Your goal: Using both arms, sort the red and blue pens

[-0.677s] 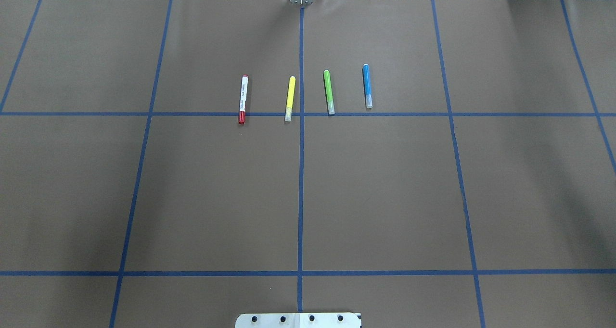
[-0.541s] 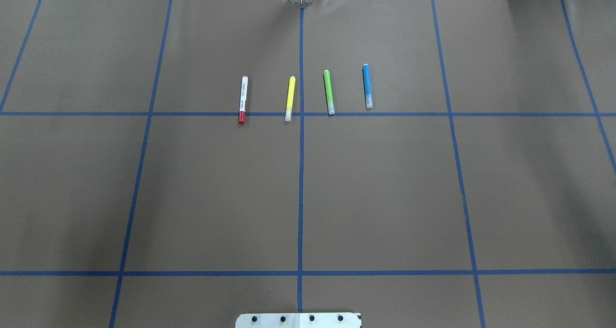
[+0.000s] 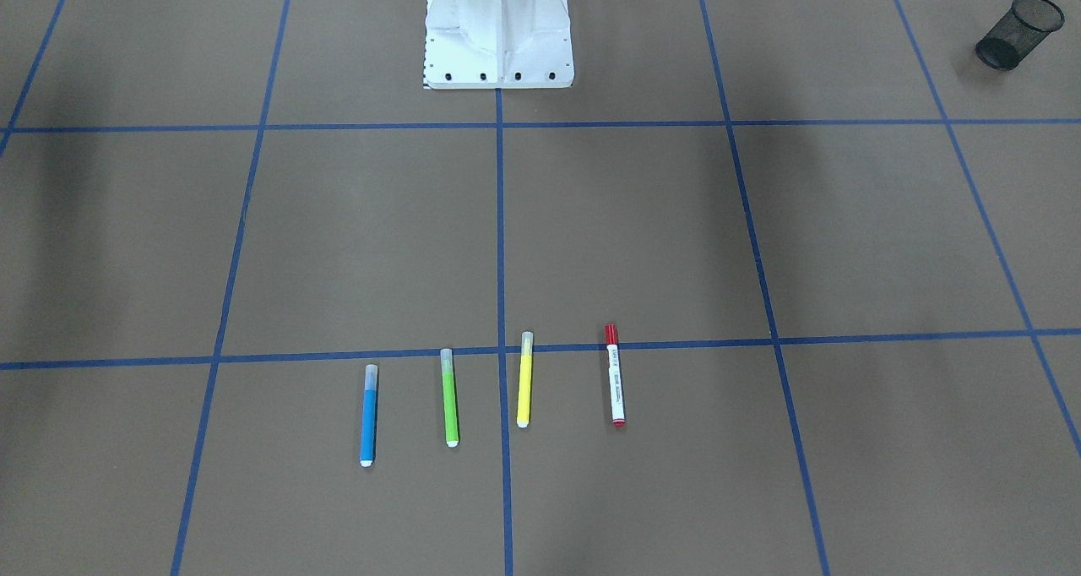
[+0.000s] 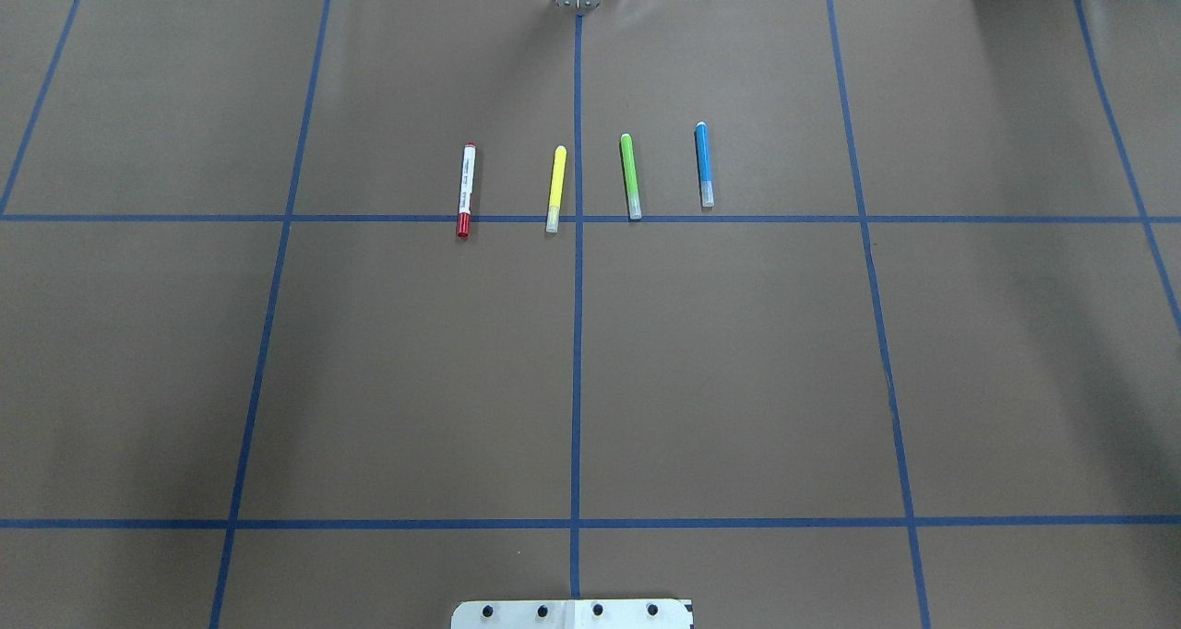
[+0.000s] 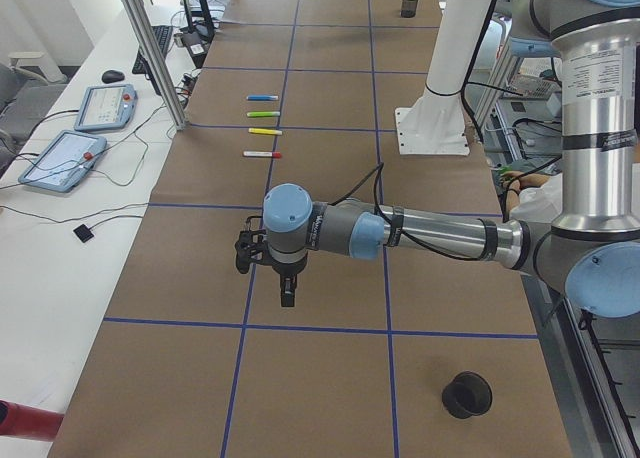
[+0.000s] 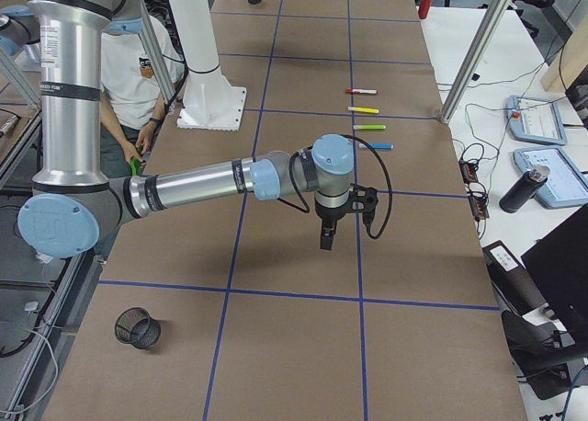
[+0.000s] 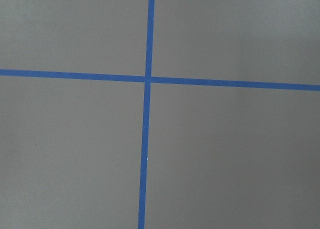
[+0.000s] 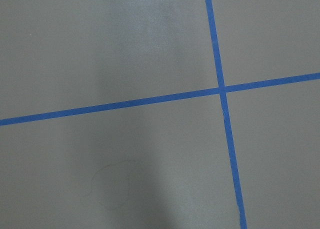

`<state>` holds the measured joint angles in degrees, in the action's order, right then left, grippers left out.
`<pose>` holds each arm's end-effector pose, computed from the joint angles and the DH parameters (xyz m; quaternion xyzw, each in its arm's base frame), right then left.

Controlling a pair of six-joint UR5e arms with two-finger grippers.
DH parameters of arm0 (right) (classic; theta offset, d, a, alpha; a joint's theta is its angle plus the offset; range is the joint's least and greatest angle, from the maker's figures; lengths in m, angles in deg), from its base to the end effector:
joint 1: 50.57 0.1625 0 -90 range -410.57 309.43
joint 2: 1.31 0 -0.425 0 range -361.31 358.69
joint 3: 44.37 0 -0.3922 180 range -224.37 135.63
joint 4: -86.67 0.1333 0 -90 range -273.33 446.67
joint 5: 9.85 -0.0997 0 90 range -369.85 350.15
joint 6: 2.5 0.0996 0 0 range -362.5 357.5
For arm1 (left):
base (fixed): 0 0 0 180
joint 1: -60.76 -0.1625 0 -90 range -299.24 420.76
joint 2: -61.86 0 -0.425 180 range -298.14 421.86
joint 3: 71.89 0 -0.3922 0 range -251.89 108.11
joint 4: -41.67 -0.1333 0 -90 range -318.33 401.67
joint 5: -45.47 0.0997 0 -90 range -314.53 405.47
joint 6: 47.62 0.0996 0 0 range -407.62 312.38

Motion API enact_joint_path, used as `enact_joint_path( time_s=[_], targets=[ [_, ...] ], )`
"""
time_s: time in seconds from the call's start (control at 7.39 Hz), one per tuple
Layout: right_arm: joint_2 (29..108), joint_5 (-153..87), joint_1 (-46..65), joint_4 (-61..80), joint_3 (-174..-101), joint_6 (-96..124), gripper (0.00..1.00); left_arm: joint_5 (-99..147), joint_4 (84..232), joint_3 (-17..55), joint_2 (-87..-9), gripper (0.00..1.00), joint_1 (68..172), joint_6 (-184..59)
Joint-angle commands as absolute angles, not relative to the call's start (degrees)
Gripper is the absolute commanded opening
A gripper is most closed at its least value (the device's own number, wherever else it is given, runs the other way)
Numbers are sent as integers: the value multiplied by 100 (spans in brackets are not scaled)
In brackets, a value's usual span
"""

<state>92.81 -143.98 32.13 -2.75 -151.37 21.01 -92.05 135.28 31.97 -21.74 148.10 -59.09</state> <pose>0.0043 -0.4698 0.5453 0.0056 -0.3885 0.0862 0.9174 -0.0388 -0.4546 0.5808 0.0383 0.4088 -0.0312 0.9113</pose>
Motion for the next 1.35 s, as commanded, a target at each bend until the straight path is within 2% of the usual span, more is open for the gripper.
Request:
enact_joint_path(
  time_s=[0.0, 0.41, 0.68, 1.22],
  targets=[
    [9256, -14459, 3196, -254, -15072, 2114, 100, -9216, 13545, 3244, -2181, 99, 14786, -5904],
    [9221, -14625, 3152, -245, -15045, 2131, 100, -9401, 13545, 3252, -2259, 99, 14778, -6141],
    [9229, -14626, 2820, 314, -15046, 2123, 100, -9401, 13553, 3376, -2295, 99, 14708, -6642],
    [9238, -14626, 2765, 405, -14871, 2123, 100, -9401, 14283, 3437, -2084, 99, 14699, -6845]
  ],
)
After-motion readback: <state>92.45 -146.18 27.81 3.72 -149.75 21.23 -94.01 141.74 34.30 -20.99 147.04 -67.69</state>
